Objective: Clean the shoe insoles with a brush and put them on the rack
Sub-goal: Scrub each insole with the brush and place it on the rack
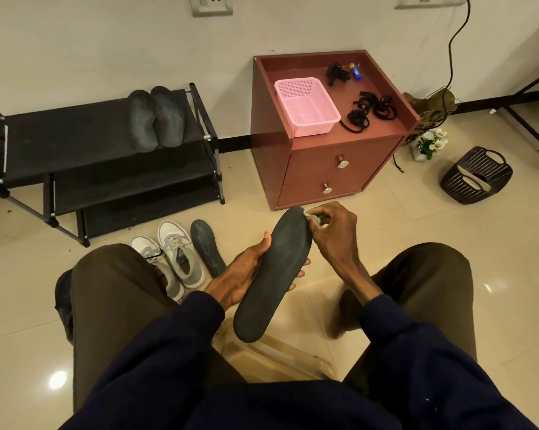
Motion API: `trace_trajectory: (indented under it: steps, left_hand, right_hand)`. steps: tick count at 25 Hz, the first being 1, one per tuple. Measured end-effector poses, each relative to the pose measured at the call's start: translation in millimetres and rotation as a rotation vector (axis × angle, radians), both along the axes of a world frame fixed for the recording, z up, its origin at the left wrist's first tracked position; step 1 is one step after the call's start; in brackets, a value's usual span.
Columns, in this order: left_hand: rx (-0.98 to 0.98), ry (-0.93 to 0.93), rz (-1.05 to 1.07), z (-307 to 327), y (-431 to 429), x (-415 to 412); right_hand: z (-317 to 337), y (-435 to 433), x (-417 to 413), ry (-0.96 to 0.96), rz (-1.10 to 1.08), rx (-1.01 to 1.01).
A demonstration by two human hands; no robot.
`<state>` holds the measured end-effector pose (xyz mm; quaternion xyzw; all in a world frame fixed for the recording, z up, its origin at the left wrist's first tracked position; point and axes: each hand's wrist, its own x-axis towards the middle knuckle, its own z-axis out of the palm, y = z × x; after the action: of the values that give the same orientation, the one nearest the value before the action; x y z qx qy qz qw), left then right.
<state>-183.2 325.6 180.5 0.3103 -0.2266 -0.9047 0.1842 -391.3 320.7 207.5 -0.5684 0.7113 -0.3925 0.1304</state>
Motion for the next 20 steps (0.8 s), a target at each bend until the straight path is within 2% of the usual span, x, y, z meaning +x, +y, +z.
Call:
trace_trajectory:
  steps: [4,5,10,12,14,16,20]
  left_hand:
    - [0.019,-0.038,0.072,1.5,0.1,-2.6]
    - [0.021,-0.038,0.080,0.0,0.6,-2.0]
    - [-0.007,-0.015,-0.008,-2.3,-1.3,-0.1]
    - [-0.007,-0.039,-0.010,-3.7,-1.9,-1.1]
    - [0.005,-0.053,0.006,-5.7,-0.8,-2.5]
    - [0.013,-0.054,0.011,-6.8,-0.3,-2.4]
    - [-0.047,-0.035,-0.079,-6.0,0.0,-3.2]
  right_hand:
    - [11.8,9.6,24.4,-0.104,0.316,0.195]
    - [12.1,7.7,23.7,-0.096,0.324,0.208]
    - [4.5,-2.4,-2.4,-0.031,-0.007,0.027]
    - [4.7,2.5,9.6,-0.070,0.031,0.011]
    - [7.6,6.4,23.9,-0.109,0.180,0.064]
    - [8.8,4.0,25.2,-0.088,0.232,0.080]
    - [5.9,-5.5,-1.2,-0.077,-0.064,0.000]
